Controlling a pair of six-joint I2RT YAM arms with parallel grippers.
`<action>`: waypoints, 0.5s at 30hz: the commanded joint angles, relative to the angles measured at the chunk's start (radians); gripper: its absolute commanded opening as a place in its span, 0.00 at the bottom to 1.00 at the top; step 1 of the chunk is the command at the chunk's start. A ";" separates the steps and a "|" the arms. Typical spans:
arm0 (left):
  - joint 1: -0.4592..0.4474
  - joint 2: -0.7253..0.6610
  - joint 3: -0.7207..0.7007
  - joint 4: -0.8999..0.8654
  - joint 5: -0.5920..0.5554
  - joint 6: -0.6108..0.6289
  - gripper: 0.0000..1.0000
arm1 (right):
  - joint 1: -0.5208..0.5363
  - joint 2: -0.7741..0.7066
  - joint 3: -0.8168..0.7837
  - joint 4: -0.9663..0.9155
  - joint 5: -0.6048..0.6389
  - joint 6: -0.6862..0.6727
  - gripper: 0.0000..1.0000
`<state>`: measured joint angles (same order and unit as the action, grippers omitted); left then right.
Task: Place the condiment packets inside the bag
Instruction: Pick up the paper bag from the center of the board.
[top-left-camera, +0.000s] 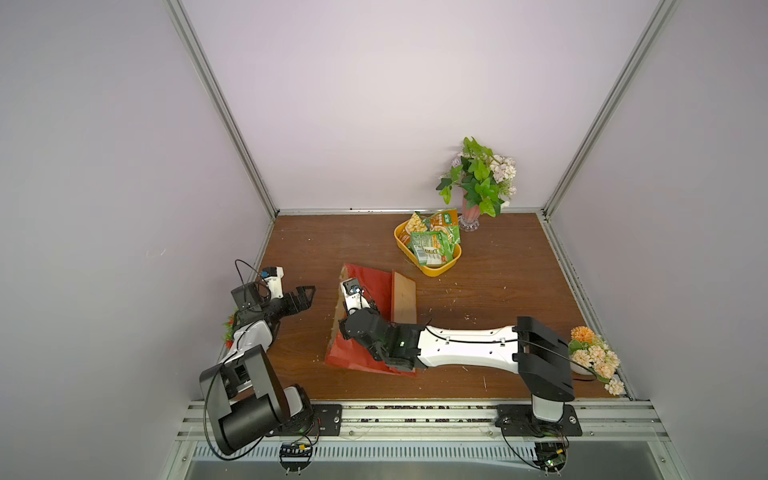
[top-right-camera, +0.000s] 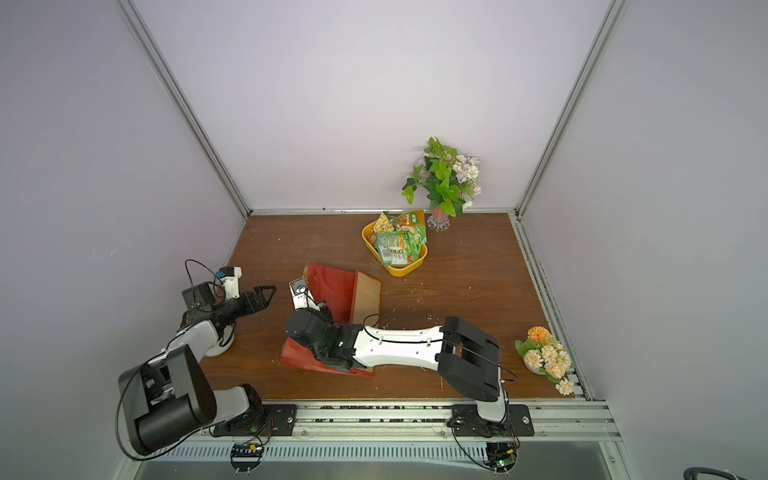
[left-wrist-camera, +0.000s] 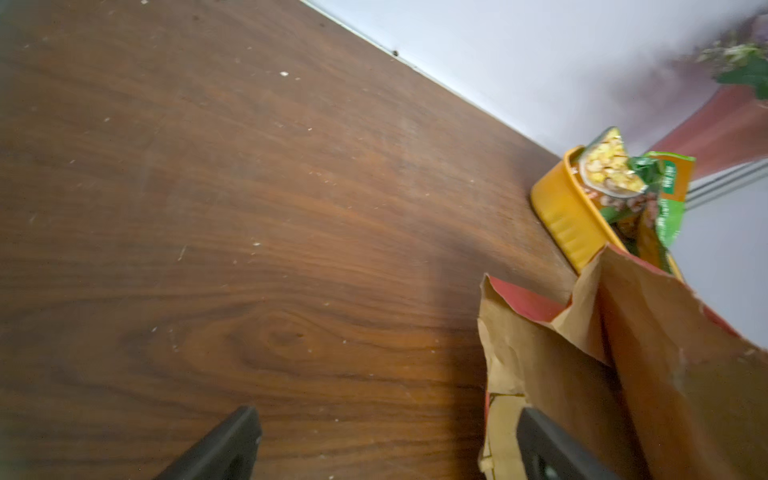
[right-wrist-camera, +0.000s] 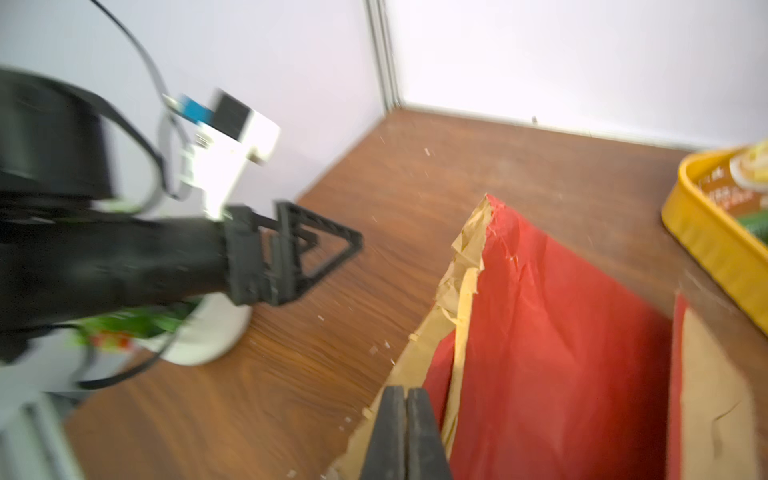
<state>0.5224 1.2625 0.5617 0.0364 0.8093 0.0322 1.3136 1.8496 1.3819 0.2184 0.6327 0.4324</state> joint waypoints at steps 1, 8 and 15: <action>0.013 -0.041 0.094 -0.210 0.188 0.100 1.00 | 0.001 -0.082 -0.035 0.122 -0.044 -0.083 0.00; 0.013 -0.011 0.238 -0.514 0.342 0.221 1.00 | 0.001 -0.181 -0.147 0.300 -0.092 -0.152 0.00; 0.011 -0.082 0.269 -0.588 0.429 0.232 1.00 | 0.001 -0.211 -0.211 0.390 -0.101 -0.181 0.00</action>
<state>0.5228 1.2304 0.8047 -0.4755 1.1530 0.2329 1.3136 1.6821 1.1770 0.5072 0.5461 0.2832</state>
